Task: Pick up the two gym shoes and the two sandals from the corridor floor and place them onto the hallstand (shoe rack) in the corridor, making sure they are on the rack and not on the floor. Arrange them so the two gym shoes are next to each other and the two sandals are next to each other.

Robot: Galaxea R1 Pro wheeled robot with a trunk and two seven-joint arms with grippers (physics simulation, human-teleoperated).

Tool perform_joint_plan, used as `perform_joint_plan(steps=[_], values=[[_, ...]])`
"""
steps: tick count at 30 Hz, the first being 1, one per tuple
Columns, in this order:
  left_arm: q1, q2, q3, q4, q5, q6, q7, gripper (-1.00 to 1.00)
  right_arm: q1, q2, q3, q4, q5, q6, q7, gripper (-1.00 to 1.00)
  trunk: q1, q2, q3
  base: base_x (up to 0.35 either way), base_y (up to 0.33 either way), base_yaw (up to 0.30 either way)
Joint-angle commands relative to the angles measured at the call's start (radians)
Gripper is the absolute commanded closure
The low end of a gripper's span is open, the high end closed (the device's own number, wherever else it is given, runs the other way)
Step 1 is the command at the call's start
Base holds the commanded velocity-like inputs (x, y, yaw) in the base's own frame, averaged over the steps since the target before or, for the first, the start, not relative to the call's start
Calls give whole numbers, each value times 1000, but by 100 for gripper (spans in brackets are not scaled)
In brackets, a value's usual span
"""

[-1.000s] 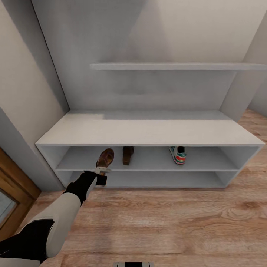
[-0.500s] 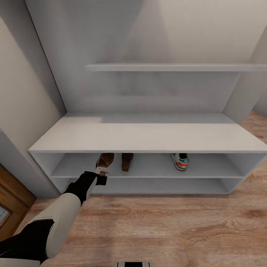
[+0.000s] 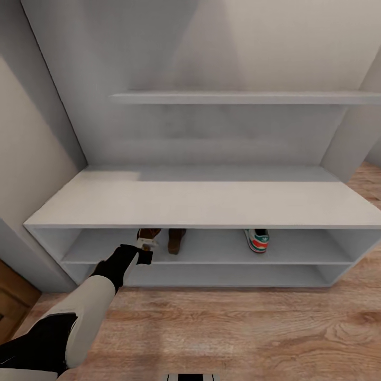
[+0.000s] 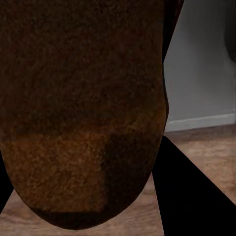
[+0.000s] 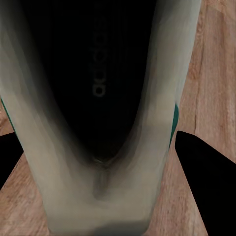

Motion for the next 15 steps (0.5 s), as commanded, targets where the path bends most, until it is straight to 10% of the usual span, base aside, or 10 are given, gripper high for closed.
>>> perform_joint_plan(steps=[1, 15], values=[[0, -1, 8, -2, -11, 5, -5, 100, -1, 0, -3, 2, 1, -4, -2, 100, 0, 0, -1, 205, -107, 0], [0, -1, 9, -2, -11, 5, -5, 100, -1, 0, -3, 2, 2, -4, -2, 100, 0, 0, -1, 111, -62, 0]])
